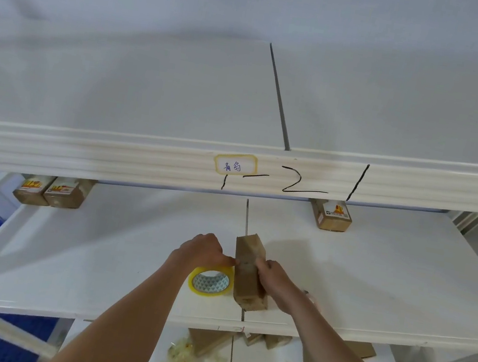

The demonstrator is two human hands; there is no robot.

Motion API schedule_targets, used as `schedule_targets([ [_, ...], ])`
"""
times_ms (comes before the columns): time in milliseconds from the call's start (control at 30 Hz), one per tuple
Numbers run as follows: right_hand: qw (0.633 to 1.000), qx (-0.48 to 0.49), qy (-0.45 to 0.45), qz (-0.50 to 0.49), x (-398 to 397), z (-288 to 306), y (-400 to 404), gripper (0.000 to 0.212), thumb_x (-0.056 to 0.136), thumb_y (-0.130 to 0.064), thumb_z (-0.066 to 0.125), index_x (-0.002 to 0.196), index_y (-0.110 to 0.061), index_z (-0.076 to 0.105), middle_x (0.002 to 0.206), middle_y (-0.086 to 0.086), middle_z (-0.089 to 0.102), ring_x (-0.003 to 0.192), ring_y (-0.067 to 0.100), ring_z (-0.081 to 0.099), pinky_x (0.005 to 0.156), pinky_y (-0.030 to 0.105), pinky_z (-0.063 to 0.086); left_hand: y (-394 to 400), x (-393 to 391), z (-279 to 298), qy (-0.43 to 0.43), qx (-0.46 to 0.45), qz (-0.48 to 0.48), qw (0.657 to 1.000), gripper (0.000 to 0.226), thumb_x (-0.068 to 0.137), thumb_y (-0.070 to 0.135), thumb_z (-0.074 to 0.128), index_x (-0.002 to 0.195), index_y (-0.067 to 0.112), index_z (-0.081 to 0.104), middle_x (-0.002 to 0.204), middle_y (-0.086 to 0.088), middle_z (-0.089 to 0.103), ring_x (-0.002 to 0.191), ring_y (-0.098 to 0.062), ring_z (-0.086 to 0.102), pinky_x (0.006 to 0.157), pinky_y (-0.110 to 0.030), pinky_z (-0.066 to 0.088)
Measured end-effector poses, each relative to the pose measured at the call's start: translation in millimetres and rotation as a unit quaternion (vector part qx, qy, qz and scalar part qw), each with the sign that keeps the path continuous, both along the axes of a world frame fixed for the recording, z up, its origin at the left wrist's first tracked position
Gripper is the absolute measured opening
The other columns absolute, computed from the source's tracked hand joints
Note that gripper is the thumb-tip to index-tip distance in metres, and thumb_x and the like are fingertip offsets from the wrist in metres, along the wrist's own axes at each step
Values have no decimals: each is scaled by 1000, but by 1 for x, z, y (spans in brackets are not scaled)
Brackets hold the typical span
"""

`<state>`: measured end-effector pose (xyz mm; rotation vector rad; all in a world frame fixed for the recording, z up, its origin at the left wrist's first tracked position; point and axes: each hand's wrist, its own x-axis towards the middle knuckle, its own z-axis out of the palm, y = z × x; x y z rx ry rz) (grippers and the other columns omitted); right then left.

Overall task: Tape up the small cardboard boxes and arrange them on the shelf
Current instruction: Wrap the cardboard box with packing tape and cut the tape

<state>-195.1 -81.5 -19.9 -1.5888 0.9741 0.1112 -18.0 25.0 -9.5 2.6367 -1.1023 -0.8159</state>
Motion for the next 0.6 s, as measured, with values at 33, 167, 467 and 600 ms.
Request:
schedule_targets([
  [33, 1000, 1, 5, 6, -2, -2, 0, 52, 103, -46, 35, 127, -5, 55, 119, 11, 65, 109, 26, 63, 99, 42, 53, 1, -1, -3, -9, 2, -2, 1000, 59, 69, 83, 62, 63, 25, 61, 66, 8, 63, 67, -12, 63, 61, -28, 48],
  [167, 999, -18, 28, 27, -9, -6, -4, 55, 103, -48, 38, 127, -3, 56, 117, 11, 65, 107, 24, 63, 92, 39, 53, 0, -8, -15, -24, 9, -8, 1000, 61, 66, 84, 61, 60, 23, 55, 66, 7, 58, 71, -17, 60, 63, -30, 44],
  [467, 982, -110, 114, 107, 1, 5, -24, 66, 99, -61, 36, 131, -6, 55, 116, 8, 63, 104, 22, 61, 88, 36, 49, -7, -6, -16, -48, 19, -27, 998, 54, 73, 81, 60, 78, 27, 63, 72, 11, 62, 77, -15, 66, 74, -30, 54],
  [600, 982, -97, 132, 95, 9, 6, -33, 57, 99, -54, 44, 126, -6, 59, 106, 7, 65, 100, 23, 64, 95, 40, 54, -12, -14, -18, -34, 4, -8, 999, 60, 66, 86, 59, 73, 27, 60, 73, 10, 61, 77, -15, 65, 65, -28, 48],
])
